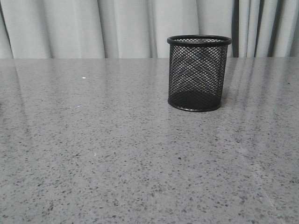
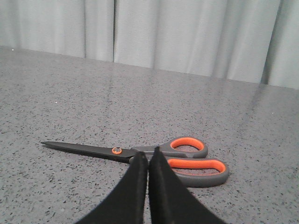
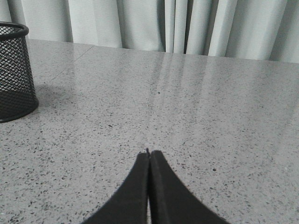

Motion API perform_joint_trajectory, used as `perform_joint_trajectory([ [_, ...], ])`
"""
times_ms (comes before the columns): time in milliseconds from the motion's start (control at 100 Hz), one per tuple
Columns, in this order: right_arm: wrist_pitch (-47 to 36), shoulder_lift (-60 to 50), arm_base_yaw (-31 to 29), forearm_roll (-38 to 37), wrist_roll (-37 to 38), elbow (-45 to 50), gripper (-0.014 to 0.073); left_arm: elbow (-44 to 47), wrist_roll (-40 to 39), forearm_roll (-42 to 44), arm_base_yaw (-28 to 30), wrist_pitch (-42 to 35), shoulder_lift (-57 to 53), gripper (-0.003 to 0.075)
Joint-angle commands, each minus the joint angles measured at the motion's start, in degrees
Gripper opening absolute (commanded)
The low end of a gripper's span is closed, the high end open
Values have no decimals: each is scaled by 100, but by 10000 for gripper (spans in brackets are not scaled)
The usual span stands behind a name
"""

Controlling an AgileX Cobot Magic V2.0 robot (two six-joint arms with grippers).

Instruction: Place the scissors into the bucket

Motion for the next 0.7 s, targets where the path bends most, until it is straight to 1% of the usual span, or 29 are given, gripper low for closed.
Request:
perform_joint_trajectory([
  [0,-436,-131,-33,-59,-12,106,-66,165,-5,-42,16,-429,-154,-21],
  [690,-490,-131,-33,-59,-12,106,-66,165,-5,-42,16,-429,-154,-21],
])
